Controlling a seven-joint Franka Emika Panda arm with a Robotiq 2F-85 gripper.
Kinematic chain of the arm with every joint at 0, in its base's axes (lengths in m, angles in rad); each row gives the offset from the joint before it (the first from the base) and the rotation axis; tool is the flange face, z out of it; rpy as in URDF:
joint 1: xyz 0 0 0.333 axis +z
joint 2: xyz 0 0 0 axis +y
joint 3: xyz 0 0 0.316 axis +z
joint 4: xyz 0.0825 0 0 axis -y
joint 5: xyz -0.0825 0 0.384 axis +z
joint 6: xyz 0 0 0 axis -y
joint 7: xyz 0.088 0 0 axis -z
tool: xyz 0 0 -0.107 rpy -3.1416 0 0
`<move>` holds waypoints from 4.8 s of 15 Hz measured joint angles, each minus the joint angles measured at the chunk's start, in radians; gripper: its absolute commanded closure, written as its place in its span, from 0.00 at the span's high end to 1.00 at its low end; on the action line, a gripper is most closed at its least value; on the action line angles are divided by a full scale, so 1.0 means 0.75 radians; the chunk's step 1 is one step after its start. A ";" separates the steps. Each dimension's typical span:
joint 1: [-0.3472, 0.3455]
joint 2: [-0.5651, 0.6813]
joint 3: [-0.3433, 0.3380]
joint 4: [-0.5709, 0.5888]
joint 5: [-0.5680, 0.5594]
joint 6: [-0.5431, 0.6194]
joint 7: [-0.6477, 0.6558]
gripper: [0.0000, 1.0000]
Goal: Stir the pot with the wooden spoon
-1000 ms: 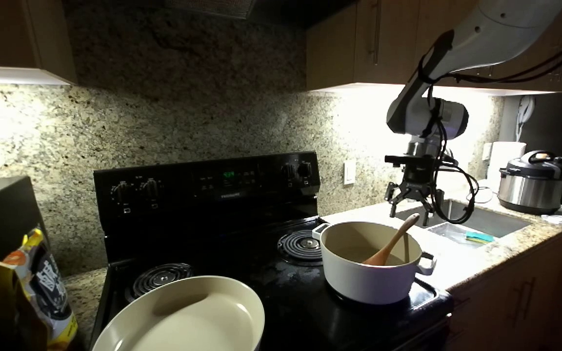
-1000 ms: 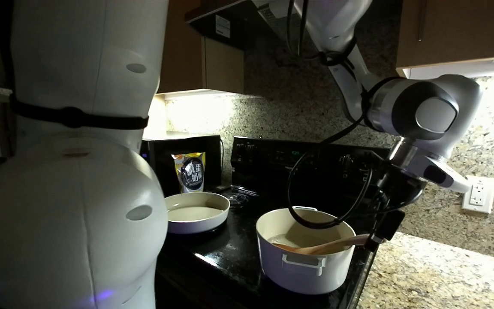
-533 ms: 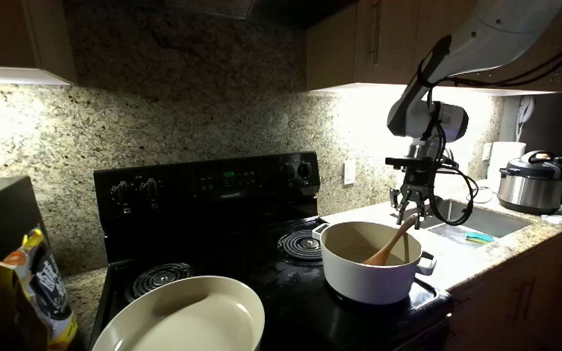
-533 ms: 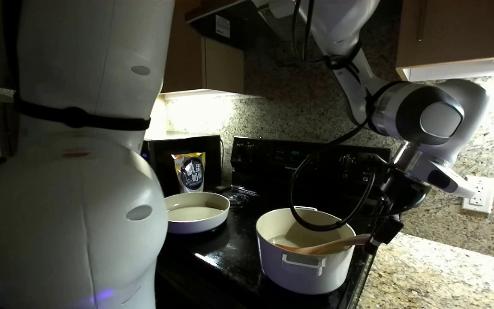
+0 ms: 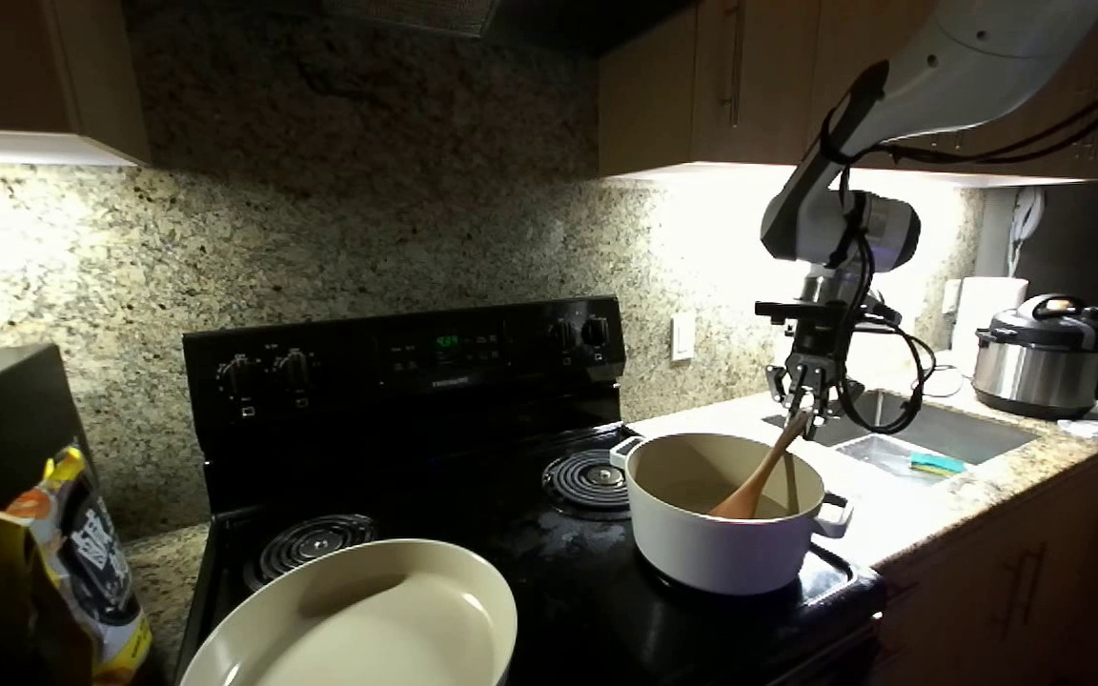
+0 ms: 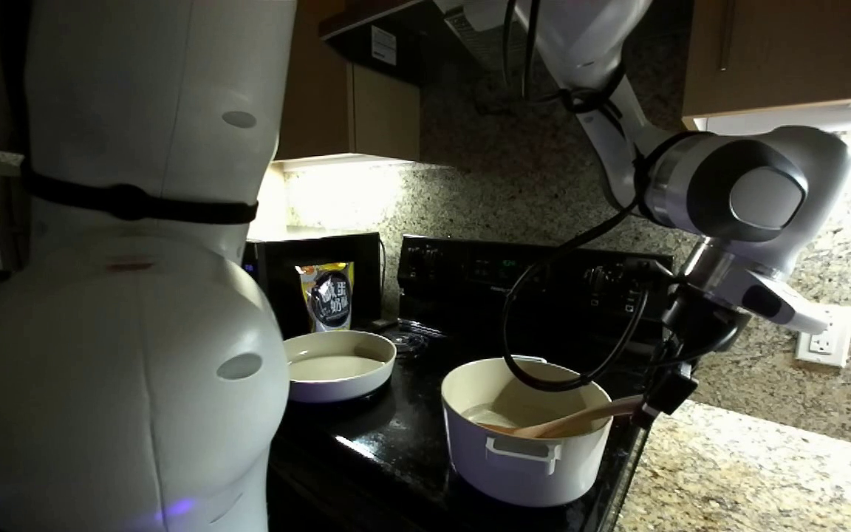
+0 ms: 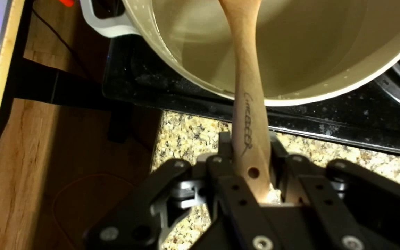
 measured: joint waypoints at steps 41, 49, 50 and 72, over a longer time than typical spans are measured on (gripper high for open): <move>0.104 -0.362 0.017 -0.375 -1.149 0.778 0.799 0.07; 0.065 -0.753 0.167 -0.648 -1.169 1.083 0.750 0.07; 0.062 -0.765 0.189 -0.666 -1.131 1.120 0.734 0.07; -0.414 -0.723 0.552 -0.732 -1.559 1.420 0.931 0.07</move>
